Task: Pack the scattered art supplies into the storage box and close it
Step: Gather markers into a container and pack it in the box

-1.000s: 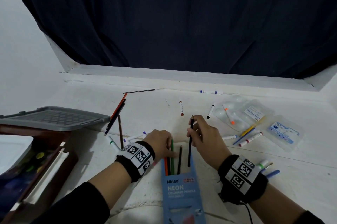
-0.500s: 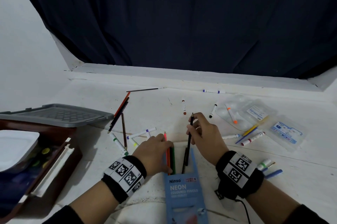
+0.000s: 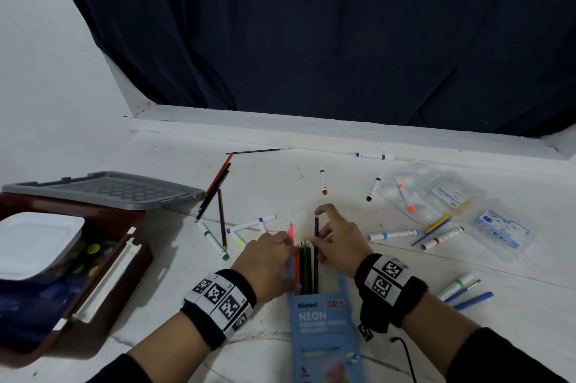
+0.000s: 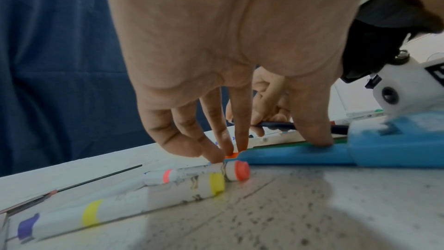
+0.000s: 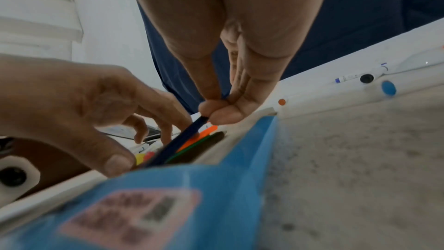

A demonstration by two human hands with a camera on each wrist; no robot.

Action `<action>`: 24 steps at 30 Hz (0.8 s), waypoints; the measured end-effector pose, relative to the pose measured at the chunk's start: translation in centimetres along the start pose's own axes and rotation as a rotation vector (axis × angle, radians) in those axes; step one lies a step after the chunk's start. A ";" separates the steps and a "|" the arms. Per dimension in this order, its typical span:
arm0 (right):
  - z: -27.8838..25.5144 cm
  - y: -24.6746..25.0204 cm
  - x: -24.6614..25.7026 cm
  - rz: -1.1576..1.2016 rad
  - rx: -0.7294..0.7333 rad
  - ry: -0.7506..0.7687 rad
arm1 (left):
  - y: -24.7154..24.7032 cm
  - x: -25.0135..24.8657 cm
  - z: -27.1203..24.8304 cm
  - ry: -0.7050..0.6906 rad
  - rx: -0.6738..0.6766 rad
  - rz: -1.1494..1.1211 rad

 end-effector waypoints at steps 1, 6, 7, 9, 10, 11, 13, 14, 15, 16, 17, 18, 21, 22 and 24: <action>0.0 -0.4 -0.2 -0.065 0.014 0.013 | 0.0 0.0 0.1 0.001 0.000 0.010; -0.4 -1.6 -0.8 -0.252 0.116 0.007 | -0.2 0.3 0.4 0.011 0.013 0.038; -0.5 -1.8 -0.5 -0.310 0.142 0.026 | -0.2 0.4 0.5 0.016 0.013 0.040; -0.9 -2.1 -0.1 -0.413 0.194 0.064 | -0.2 0.5 0.5 0.020 0.018 0.042; -1.1 -2.2 -0.1 -0.441 0.219 0.066 | -0.1 0.4 0.5 0.019 0.021 0.042; -1.3 -2.4 -0.2 -0.449 0.242 0.063 | -0.1 0.4 0.6 0.018 0.023 0.043; -1.7 -2.5 -0.2 -0.445 0.289 0.072 | -0.1 0.4 0.6 0.021 0.026 0.043; -1.9 -2.3 0.0 -0.445 0.303 0.088 | 0.0 0.4 0.6 0.024 0.028 0.045; -2.0 -1.9 0.2 -0.437 0.300 0.107 | 0.0 0.4 0.6 0.027 0.033 0.052; -2.1 -1.3 0.4 -0.418 0.276 0.120 | 0.1 0.4 0.6 0.030 0.039 0.062; -2.1 -0.4 0.5 -0.391 0.238 0.123 | 0.2 0.3 0.7 0.033 0.046 0.071; -2.1 0.8 0.4 -0.365 0.189 0.121 | 0.3 0.2 0.7 0.035 0.052 0.077; -1.3 5.4 -1.0 -0.408 0.012 0.115 | 0.5 -0.1 0.9 0.039 0.057 0.064; -0.8 7.1 -1.8 -0.467 -0.050 0.104 | 0.6 -0.3 1.0 0.040 0.056 0.057; -0.2 10.6 -3.7 -0.581 -0.142 0.067 | 0.7 -0.8 1.2 0.028 0.058 0.061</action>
Point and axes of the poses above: each hand's wrist, its own z-axis towards the middle knuckle, its own y-axis out of the back of the hand, x = y × z, the point moved 7 cm from there along z, towards the middle knuckle, and after that the axes turned 7 degrees about -x, right-handed, at the moved point
